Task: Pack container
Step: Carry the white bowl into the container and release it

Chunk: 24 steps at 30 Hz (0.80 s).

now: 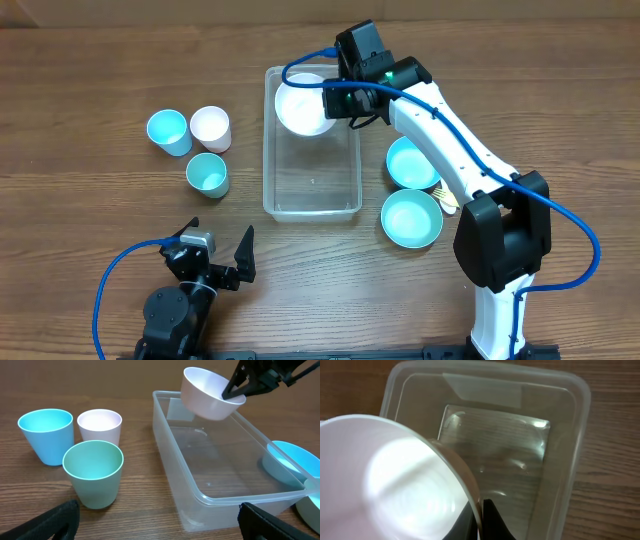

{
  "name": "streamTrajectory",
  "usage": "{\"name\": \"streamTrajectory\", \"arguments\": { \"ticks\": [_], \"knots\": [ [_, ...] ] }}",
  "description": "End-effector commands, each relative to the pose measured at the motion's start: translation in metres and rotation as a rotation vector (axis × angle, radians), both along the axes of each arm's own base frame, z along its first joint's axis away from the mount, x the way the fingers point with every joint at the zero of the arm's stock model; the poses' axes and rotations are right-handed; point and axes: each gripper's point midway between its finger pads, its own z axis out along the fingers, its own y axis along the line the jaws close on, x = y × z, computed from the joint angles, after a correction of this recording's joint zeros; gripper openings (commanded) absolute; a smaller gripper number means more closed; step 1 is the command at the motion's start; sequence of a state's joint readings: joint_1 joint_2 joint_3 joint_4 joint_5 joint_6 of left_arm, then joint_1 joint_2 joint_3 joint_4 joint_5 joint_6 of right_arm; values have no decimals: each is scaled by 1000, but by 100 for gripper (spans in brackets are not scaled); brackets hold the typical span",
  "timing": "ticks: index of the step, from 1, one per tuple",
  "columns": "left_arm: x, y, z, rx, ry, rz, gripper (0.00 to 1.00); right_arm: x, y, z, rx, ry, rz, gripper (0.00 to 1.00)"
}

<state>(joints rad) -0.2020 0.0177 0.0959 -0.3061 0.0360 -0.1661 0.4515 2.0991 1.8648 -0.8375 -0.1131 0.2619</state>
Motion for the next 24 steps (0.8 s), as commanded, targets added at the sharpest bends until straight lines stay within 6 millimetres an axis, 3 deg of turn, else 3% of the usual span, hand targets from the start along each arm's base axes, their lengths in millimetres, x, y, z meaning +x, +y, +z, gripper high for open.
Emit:
{"name": "streamTrajectory", "arguments": {
  "ticks": [1,4,8,14,15,17,18,24],
  "knots": [
    [1,2,0,-13,-2,11,100,10,-10,5,-18,-34,-85,4],
    [1,2,0,-13,-2,11,100,13,-6,4,-12,-44,-81,4],
    [1,2,0,-13,-2,11,100,8,7,-20,-44,-15,-59,4],
    [1,2,0,-13,-2,11,100,12,0,-34,-89,-9,-115,4],
    [1,2,0,-13,-2,11,100,11,0,-34,-90,-6,-114,10],
    [1,2,0,-13,-2,11,100,13,0,-33,-86,-14,-115,47],
    [1,2,0,-13,-2,11,100,14,1,-32,-82,-19,-115,56],
    [1,2,0,-13,-2,11,100,16,4,-28,-68,-29,-110,56]
  ]
}}
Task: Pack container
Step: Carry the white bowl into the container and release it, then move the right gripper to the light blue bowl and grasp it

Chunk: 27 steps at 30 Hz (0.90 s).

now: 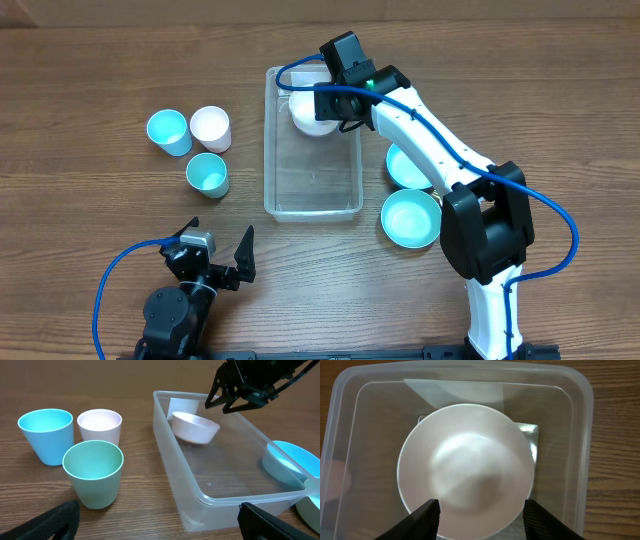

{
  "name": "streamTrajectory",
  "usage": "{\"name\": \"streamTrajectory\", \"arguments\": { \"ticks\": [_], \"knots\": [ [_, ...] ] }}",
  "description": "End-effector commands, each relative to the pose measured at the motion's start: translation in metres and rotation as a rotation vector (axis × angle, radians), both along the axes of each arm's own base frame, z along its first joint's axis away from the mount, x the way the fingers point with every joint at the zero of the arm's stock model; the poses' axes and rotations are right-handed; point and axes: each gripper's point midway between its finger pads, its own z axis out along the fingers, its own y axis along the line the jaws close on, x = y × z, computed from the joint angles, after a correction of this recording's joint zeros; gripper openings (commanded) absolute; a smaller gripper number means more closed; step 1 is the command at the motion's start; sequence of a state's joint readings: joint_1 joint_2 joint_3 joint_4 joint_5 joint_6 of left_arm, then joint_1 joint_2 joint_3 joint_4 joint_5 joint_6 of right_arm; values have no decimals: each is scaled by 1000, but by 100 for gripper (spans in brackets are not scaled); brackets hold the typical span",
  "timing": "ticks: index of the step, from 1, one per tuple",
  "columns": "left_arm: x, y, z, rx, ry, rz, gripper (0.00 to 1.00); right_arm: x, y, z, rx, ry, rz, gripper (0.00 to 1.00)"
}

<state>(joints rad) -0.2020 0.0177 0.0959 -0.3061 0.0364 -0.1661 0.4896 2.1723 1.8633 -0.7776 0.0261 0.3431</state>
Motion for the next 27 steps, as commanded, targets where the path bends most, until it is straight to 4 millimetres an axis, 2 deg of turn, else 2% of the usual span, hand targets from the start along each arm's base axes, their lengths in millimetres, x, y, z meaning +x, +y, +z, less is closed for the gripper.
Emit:
{"name": "streamTrajectory", "arguments": {
  "ticks": [1,3,5,6,7,8,9,10,12,13,14,17,19,20,23,24,27],
  "knots": [
    [1,2,0,-13,-2,11,100,3,5,10,27,-12,4,56],
    [1,2,0,-13,-2,11,100,3,12,30,64,-15,24,55],
    [1,2,0,-13,-2,11,100,3,9,68,67,-56,36,54],
    [1,2,0,-13,-2,11,100,2,0,91,58,-80,38,55],
    [1,2,0,-13,-2,11,100,1,-15,108,44,-94,8,56],
    [1,2,0,-13,-2,11,100,1,-28,117,30,-101,-17,56],
    [1,2,0,-13,-2,11,100,-1,-55,130,10,-101,-66,58],
    [1,2,0,-13,-2,11,100,-3,-78,134,-9,-88,-109,62],
    [1,2,0,-13,-2,11,100,-5,-123,128,-45,-33,-193,79],
    [1,2,0,-13,-2,11,100,-6,-153,115,-63,19,-250,100],
    [1,2,0,-13,-2,11,100,-7,-177,104,-56,59,-293,100],
    [1,2,0,-13,-2,11,100,-2,-213,94,6,91,-360,100],
    [1,2,0,-13,-2,11,100,-4,-220,94,53,111,-364,100],
    [1,2,0,-13,-2,11,100,-9,-221,90,50,129,-297,100],
    [1,2,0,-13,-2,11,100,-27,-230,61,-6,218,-298,100],
    [1,2,0,-13,-2,11,100,-41,-232,37,-23,290,-323,100],
    [1,2,0,-13,-2,11,100,-64,-228,-8,-19,397,-384,92]
  ]
}}
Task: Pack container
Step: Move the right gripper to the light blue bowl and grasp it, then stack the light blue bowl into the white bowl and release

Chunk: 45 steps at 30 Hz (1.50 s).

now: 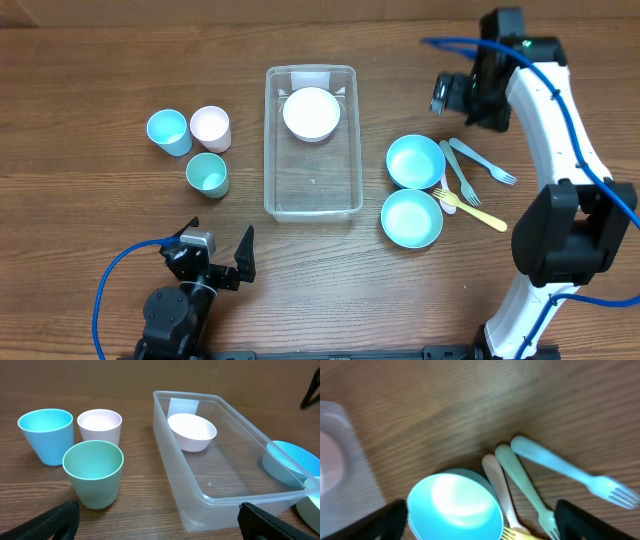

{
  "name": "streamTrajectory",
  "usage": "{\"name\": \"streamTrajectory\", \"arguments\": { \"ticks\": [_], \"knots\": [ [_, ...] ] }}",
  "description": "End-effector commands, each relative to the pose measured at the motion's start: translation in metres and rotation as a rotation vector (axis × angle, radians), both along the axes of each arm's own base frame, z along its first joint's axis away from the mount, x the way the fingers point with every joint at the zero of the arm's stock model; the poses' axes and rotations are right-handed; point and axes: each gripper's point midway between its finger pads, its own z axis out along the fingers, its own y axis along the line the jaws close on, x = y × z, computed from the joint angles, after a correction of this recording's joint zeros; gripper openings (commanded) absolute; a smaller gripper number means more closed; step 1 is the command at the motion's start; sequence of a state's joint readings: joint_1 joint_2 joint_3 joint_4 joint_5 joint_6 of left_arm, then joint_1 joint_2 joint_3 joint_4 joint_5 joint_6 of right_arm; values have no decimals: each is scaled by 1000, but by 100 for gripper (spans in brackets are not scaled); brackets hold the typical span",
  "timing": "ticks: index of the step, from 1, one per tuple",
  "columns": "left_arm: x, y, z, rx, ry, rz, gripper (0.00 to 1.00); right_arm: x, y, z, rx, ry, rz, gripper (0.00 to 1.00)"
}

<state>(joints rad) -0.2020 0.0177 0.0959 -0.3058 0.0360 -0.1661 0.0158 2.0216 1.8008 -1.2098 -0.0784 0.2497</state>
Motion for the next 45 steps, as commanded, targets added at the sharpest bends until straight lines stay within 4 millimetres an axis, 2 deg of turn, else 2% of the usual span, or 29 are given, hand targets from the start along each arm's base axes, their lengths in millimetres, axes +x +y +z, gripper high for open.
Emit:
{"name": "streamTrajectory", "arguments": {
  "ticks": [1,5,7,10,16,18,20,22,26,28,32,34,36,37,38,39,40,41,45],
  "knots": [
    [1,2,0,-13,-1,11,100,-20,9,-29,4,59,-32,90],
    [1,2,0,-13,-1,11,100,-39,21,-50,-91,67,15,90],
    [1,2,0,-13,-1,11,100,-46,23,-68,-95,80,1,90],
    [1,2,0,-13,-1,11,100,-47,23,-80,-91,69,-13,85],
    [1,2,0,-13,-1,11,100,-33,24,-78,-83,9,-15,36],
    [1,2,0,-13,-2,11,100,-32,24,-78,-83,9,-15,27],
    [1,2,0,-13,-1,11,100,-32,24,-78,-83,9,-15,13],
    [1,2,0,-13,-1,11,100,-32,24,-78,-83,9,-16,4],
    [1,2,0,-13,-1,11,100,-29,24,-75,-78,1,-32,4],
    [1,2,0,-13,-1,11,100,-19,24,-59,-74,-26,-40,4],
    [1,2,0,-13,-1,11,100,11,20,2,-71,-119,-62,4],
    [1,2,0,-13,-1,11,100,25,13,46,-95,-185,-108,4],
    [1,2,0,-13,-1,11,100,31,15,78,-83,-234,-110,4],
    [1,2,0,-13,-1,11,100,32,25,102,-38,-269,-91,4],
    [1,2,0,-13,-2,11,100,32,33,111,-5,-283,-70,4],
    [1,2,0,-13,-1,11,100,29,57,127,78,-308,-3,4],
    [1,2,0,-13,-1,11,100,27,71,132,116,-318,43,4],
    [1,2,0,-13,-1,11,100,21,94,134,152,-315,113,4],
    [1,2,0,-13,-1,11,100,7,161,128,144,-324,266,4]
  ]
}}
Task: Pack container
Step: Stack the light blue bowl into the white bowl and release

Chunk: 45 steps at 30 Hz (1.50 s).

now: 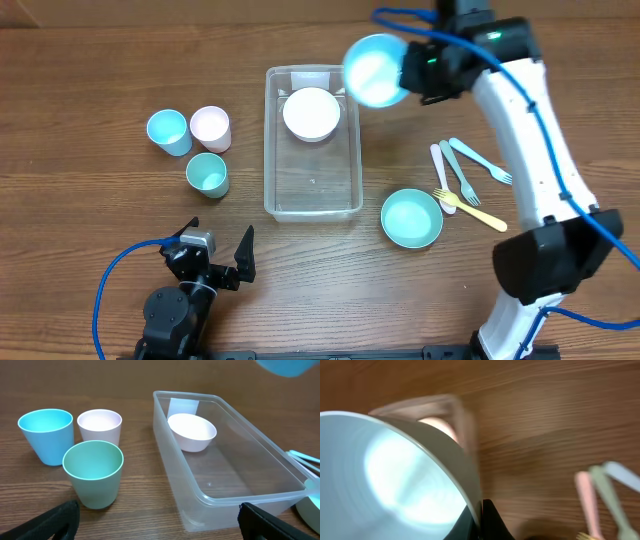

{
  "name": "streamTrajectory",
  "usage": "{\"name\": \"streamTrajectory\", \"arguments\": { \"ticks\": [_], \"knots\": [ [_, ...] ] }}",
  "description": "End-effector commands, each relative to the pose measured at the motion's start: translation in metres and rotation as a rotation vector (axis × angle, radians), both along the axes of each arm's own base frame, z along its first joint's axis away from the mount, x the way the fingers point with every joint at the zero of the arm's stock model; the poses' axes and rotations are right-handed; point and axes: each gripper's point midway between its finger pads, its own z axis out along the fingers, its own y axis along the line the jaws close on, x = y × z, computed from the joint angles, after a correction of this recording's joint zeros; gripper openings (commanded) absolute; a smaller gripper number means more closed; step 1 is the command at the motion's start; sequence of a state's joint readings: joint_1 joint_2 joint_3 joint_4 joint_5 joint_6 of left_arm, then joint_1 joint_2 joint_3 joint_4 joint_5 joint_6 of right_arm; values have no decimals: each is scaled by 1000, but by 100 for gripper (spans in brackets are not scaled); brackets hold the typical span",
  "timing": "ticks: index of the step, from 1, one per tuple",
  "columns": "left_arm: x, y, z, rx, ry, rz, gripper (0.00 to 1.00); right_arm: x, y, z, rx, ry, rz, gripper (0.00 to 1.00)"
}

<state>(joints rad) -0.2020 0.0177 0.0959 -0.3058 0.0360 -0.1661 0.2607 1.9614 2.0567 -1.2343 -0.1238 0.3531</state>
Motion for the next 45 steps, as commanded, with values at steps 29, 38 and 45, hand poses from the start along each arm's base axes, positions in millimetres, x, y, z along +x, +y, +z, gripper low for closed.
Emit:
{"name": "streamTrajectory", "arguments": {
  "ticks": [29,38,45],
  "knots": [
    [1,2,0,-13,-1,11,100,35,98,-108,46,91,-73,47],
    [1,2,0,-13,-1,11,100,-44,18,32,-130,-8,-170,47],
    [1,2,0,-13,-2,11,100,-132,-24,18,-232,131,-161,49]
  ]
}}
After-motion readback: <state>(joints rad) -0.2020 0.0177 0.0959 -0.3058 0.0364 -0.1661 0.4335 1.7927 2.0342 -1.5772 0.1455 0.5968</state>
